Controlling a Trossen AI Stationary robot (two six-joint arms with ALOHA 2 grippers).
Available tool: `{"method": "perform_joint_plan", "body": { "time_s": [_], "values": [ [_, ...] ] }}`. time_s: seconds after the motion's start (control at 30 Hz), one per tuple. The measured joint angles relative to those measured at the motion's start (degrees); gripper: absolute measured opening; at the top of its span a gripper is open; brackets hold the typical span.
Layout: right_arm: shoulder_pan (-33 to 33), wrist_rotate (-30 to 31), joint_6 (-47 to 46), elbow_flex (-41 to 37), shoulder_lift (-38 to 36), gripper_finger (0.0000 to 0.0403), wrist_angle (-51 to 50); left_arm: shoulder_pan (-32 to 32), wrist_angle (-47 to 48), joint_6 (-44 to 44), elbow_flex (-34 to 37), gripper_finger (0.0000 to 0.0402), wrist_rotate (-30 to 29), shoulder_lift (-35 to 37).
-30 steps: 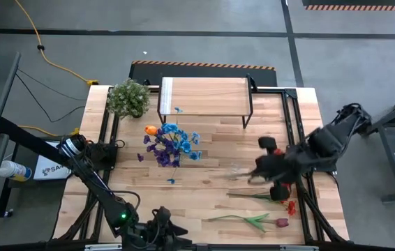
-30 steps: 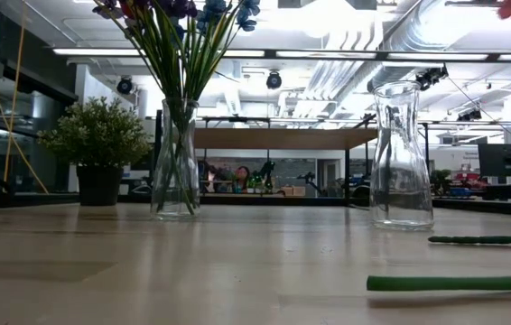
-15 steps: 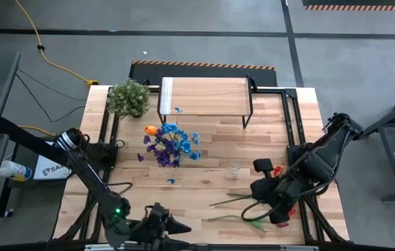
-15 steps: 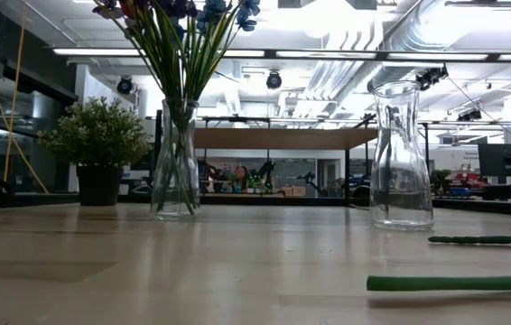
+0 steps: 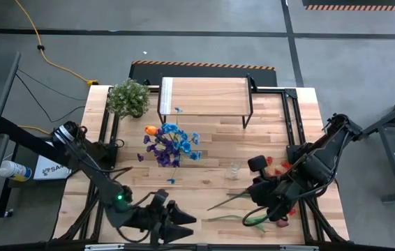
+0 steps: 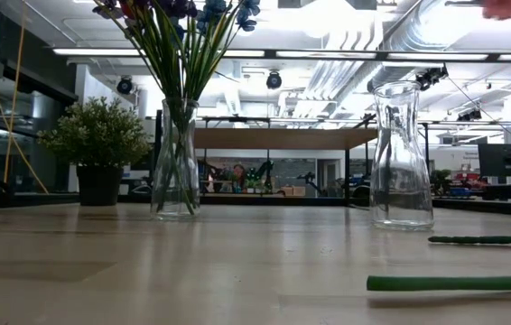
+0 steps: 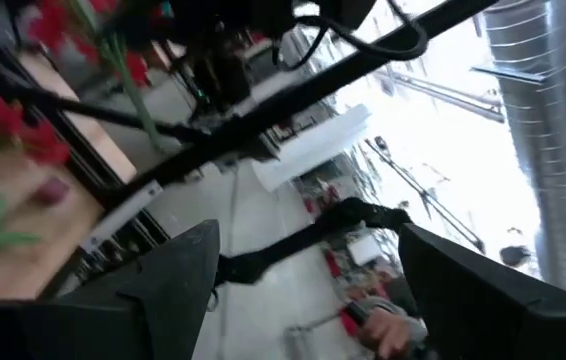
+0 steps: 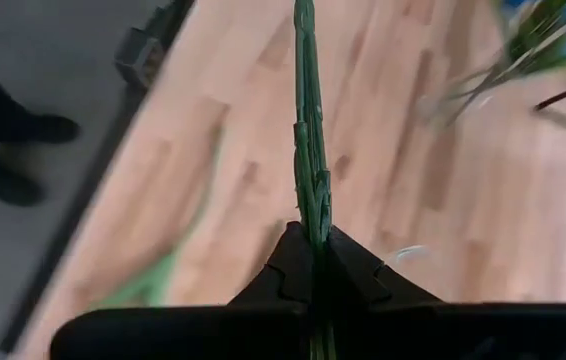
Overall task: Pick and place flowers into a vace then onto a shelf
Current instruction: Put the top red flowers into the right transparent vase
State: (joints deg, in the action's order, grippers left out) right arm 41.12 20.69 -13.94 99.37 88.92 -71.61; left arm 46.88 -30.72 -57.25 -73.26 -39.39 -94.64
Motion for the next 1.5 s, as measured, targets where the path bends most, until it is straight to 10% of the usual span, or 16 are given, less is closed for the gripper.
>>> {"method": "perform_joint_plan", "body": {
  "time_s": [0.6, 1.5],
  "values": [
    [0.16, 30.68, 32.29, 0.00, 0.00, 0.0001, -2.01, -1.93, -1.75, -5.88, 0.03, 0.0340, 1.35, -0.02],
    [1.98, 54.01, 81.95, 0.00, 2.19, 0.0000, 13.75, -1.93, -2.37, -7.13, 0.03, 0.0340, -6.32, -0.04]
  ]
}}
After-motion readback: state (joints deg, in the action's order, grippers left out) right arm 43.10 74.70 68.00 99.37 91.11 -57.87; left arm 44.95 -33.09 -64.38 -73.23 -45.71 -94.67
